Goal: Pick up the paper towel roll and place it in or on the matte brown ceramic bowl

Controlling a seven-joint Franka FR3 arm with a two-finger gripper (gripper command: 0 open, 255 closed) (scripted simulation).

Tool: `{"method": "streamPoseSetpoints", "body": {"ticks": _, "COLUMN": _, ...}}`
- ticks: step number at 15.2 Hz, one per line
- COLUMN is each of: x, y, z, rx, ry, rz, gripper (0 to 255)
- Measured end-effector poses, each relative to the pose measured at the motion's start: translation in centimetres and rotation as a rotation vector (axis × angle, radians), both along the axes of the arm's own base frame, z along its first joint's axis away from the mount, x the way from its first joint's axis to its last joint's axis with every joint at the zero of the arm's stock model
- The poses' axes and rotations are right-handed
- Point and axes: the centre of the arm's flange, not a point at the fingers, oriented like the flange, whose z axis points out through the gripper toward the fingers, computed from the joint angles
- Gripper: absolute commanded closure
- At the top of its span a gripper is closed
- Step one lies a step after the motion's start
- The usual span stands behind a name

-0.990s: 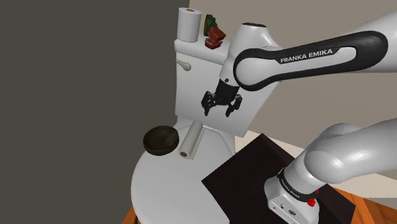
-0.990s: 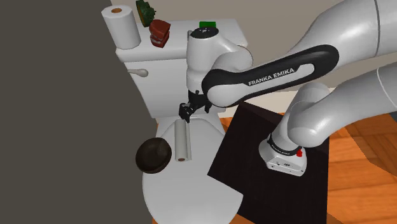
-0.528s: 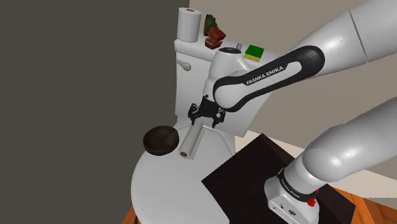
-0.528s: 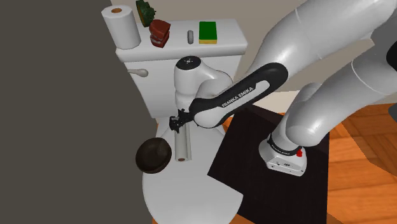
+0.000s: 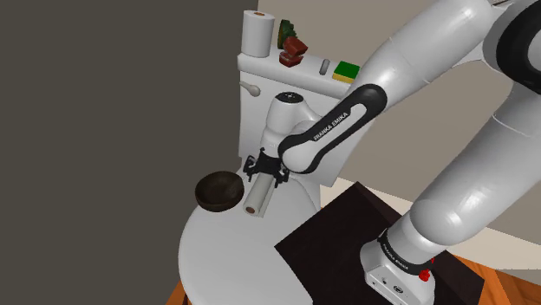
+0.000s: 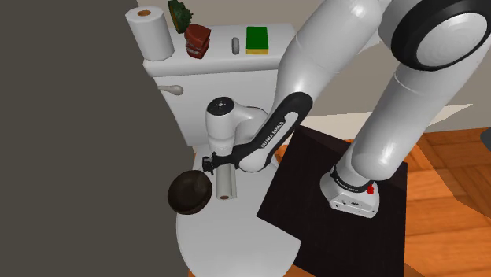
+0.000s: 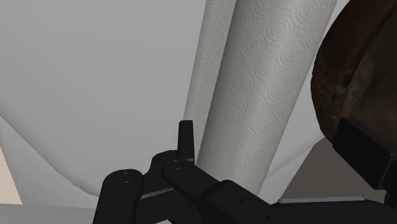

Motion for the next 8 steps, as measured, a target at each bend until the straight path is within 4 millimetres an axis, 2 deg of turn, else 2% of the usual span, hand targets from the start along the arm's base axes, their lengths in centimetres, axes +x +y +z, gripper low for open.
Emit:
{"method": "streamPoseSetpoints", "body": {"ticks": 6, "x": 0.4, "y": 0.2, "z": -3.1, "rx": 0.0, "ry": -0.001, "rz": -0.004, "gripper": 0}}
{"method": "streamPoseSetpoints", "body": {"ticks": 8, "x": 0.4, "y": 0.3, "z": -3.4, "rx": 0.0, "ry": -0.001, "rz": -0.003, "gripper": 0}}
